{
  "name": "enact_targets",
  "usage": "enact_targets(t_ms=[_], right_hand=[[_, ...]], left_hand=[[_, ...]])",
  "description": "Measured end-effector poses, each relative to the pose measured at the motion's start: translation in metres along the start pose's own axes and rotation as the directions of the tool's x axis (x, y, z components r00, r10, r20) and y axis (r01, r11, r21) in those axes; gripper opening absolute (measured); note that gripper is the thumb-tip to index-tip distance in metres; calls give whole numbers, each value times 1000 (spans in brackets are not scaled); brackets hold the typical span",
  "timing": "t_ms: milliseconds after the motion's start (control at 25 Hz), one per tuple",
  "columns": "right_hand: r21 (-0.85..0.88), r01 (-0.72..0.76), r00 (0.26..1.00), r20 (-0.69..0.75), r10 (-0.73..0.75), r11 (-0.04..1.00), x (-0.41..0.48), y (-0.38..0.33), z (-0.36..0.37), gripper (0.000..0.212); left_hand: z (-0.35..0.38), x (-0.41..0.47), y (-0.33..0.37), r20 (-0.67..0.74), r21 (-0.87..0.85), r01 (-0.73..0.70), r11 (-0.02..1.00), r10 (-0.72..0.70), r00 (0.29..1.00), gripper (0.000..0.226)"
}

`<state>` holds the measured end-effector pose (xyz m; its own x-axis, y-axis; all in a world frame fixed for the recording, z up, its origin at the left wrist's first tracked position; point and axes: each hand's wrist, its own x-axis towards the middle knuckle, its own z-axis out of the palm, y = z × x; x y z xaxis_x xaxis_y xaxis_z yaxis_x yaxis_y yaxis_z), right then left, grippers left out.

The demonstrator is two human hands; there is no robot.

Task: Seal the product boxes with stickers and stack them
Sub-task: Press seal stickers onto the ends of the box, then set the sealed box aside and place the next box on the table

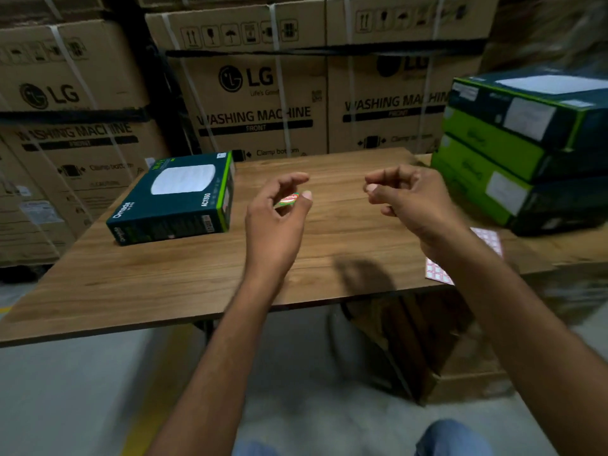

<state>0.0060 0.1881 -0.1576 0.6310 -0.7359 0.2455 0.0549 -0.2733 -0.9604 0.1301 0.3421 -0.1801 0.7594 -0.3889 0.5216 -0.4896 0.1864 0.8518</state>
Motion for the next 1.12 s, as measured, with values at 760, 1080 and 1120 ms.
enact_targets(t_ms=[760, 1080, 1120], right_hand=[[-301, 97, 725, -632, -274, 949, 92, 32, -259, 12], [-601, -126, 631, -663, -404, 789, 140, 41, -317, 26], [-608, -148, 632, -665, -398, 780, 147, 44, -324, 30]], left_hand=[[306, 48, 44, 409, -231, 203, 952, -94, 907, 28], [396, 56, 51, 438, -40, 104, 994, -76, 896, 38], [401, 56, 51, 443, -23, 109, 994, -88, 892, 38]])
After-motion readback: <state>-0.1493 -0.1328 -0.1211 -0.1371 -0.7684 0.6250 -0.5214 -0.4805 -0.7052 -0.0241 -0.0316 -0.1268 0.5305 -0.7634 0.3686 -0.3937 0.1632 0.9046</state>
